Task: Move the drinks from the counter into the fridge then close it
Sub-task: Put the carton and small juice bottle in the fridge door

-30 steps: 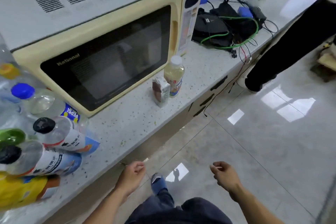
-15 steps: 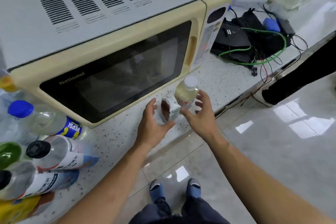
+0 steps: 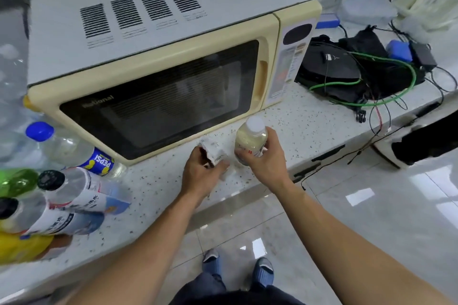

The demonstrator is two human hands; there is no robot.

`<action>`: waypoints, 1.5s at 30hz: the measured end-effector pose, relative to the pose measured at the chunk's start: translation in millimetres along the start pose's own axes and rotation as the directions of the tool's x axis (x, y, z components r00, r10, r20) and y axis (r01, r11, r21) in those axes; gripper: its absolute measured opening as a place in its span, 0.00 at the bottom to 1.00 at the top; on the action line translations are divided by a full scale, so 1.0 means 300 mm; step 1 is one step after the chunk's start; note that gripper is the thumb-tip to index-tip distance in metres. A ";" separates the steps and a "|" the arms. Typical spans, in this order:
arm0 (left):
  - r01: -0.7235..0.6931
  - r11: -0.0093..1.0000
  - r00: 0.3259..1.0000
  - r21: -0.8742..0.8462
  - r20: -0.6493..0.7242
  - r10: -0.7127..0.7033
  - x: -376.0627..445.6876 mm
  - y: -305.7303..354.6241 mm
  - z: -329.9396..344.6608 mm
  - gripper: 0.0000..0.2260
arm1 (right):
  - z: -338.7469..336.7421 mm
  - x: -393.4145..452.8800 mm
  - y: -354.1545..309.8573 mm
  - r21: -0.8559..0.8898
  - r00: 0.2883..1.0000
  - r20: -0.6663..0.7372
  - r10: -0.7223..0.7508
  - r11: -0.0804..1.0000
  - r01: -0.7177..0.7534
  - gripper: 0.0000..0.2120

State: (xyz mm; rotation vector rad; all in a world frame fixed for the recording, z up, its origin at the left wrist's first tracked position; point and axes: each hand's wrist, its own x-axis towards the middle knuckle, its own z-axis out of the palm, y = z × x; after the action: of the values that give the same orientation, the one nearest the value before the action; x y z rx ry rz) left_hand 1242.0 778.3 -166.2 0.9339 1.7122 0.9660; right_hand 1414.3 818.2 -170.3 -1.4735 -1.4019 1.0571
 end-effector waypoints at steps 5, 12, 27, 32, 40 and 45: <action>0.125 0.935 0.979 -0.332 -0.112 -0.171 -0.118 -0.038 -0.041 0.15 | -0.041 -0.029 0.027 0.078 0.998 0.070 0.010 0.997 -0.015 0.29; 0.229 0.527 0.853 -0.818 -0.092 -0.514 -0.353 -0.160 -0.124 0.20 | -0.020 -0.145 0.021 0.256 0.982 0.109 0.158 0.950 -0.181 0.19; -0.088 0.525 0.774 -0.846 -0.390 -0.499 -0.953 -0.416 -0.553 0.19 | 0.470 -0.707 -0.158 0.131 0.736 0.677 0.014 0.981 -0.140 0.17; -0.210 0.456 0.717 -0.865 -0.453 -0.529 -1.205 -0.568 -0.764 0.11 | 0.689 -1.005 -0.236 0.129 0.652 0.756 -0.060 0.990 -0.058 0.20; -0.289 0.527 0.565 -0.799 -0.587 -0.580 -1.574 -0.805 -1.087 0.10 | 0.986 -1.477 -0.310 0.126 0.465 0.875 -0.136 0.991 0.051 0.22; -0.337 0.504 0.508 -0.796 -0.604 -0.614 -1.695 -0.918 -1.209 0.13 | 1.116 -1.655 -0.343 0.159 0.368 0.911 -0.184 0.983 0.097 0.23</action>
State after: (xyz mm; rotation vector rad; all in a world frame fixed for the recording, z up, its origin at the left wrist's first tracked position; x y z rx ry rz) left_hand 996.0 141.8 -143.1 -0.5884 1.5797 2.1120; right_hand 1051.2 331.0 -159.0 -0.5567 -2.1497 1.9608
